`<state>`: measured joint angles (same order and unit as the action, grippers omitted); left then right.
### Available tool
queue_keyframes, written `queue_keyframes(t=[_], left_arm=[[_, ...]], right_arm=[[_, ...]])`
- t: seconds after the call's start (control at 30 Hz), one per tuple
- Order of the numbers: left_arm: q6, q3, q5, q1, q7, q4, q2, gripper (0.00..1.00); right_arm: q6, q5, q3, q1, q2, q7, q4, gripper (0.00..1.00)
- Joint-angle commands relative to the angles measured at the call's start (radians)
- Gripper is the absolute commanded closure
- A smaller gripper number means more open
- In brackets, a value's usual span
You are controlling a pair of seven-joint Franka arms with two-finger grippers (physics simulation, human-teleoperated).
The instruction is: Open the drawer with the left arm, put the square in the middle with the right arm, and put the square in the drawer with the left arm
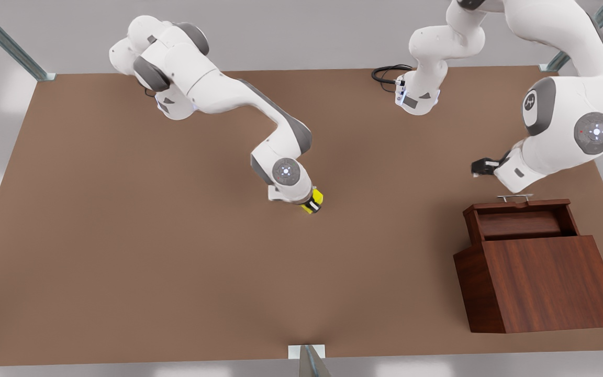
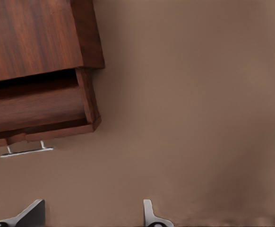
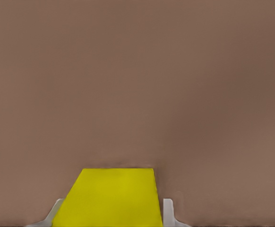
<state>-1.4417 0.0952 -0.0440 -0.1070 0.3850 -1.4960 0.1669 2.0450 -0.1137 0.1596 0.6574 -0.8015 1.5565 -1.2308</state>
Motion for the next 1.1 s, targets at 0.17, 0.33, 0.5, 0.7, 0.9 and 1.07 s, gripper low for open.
queue_keyframes(t=[0.17,0.33,0.5,0.7,0.9,1.07], left_arm=[[-0.006,0.0,-0.08,0.113,-0.297,0.033,0.069,0.0],[-0.005,-0.002,-0.083,0.124,-0.301,0.033,0.071,0.0],[-0.006,-0.002,-0.091,0.124,-0.302,0.033,0.086,0.0],[-0.008,-0.003,-0.092,0.124,-0.304,0.033,0.089,0.0],[-0.008,-0.003,-0.091,0.124,-0.304,0.033,0.092,0.0],[-0.011,-0.002,-0.079,0.344,-0.304,0.037,0.117,0.0]], right_arm=[[0.069,0.085,-0.003,0.044,-0.143,0.441,0.185,0.5],[-0.038,0.169,0.0,0.044,-0.157,0.335,0.183,0.52],[-0.003,0.095,0.006,0.041,-0.16,0.263,0.16,0.51],[-0.002,0.112,0.006,0.041,-0.154,0.192,0.137,0.0],[-0.057,0.109,0.006,-0.033,-0.065,0.117,0.136,0.0],[-0.23,0.124,-0.003,-0.347,0.218,-0.491,0.042,0.0]])
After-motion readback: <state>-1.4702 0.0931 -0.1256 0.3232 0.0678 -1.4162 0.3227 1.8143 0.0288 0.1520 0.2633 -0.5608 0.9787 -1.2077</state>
